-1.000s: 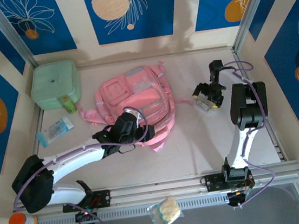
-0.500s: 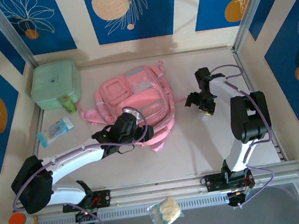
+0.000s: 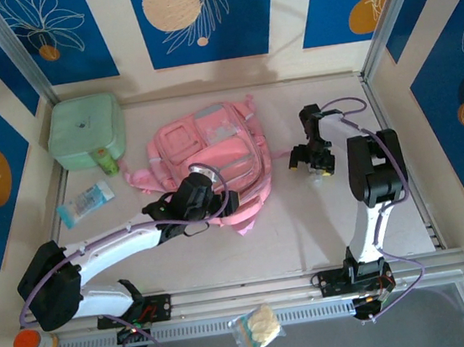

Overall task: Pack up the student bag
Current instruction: Pick up the loose stationery from the middle-right of the table.

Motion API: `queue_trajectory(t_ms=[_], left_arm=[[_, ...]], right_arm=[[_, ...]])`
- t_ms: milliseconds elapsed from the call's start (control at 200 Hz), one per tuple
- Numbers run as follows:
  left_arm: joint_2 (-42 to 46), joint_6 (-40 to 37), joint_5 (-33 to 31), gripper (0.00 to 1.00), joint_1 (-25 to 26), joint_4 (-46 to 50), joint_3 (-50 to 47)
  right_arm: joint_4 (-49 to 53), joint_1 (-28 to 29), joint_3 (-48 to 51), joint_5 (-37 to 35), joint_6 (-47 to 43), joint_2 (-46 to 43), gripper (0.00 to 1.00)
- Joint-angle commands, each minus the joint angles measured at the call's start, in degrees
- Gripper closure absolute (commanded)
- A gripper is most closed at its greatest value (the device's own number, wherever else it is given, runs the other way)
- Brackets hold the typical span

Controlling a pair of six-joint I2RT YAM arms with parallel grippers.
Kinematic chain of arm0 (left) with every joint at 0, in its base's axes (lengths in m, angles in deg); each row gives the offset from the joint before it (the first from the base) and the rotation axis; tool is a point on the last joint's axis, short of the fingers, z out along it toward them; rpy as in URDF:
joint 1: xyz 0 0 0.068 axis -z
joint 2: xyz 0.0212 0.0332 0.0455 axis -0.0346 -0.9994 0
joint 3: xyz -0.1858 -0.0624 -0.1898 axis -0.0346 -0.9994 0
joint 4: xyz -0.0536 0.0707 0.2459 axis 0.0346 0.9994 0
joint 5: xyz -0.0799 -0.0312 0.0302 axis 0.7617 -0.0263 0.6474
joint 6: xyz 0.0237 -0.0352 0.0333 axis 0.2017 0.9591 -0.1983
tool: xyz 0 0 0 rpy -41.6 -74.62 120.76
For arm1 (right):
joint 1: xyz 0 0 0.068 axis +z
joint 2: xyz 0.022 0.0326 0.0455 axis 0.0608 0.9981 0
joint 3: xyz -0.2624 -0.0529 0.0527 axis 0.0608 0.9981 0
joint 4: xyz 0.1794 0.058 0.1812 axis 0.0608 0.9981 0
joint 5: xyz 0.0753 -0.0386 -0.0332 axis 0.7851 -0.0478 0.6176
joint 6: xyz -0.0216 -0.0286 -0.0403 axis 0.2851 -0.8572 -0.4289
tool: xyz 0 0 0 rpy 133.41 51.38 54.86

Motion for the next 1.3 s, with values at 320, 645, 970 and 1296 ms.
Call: queue_trajectory(t_ms=[320,645,970,1296], left_arm=[[0.1,-0.9,-2.6,0.29,0.2,2.8,1.5],[-0.2,-1.1,-2.9,0.27,0.1,2.8,1.5],[-0.6,-1.2,-2.6,0.26,0.0,3.5,2.3],[-0.4,-12.4,-7.3,0.24,-0.9,11.2,8.2]], right_arm=[[2.4,2.8,-1.1,-2.2,0.2,2.1,0.32],[0.2,-0.3,1.0,-0.1,1.5,1.5,0.43],[-0.3,-0.6,1.8,0.8,1.5,-0.5,0.55],[0.6,-1.3,4.9,2.9,1.9,-8.9,0.57]])
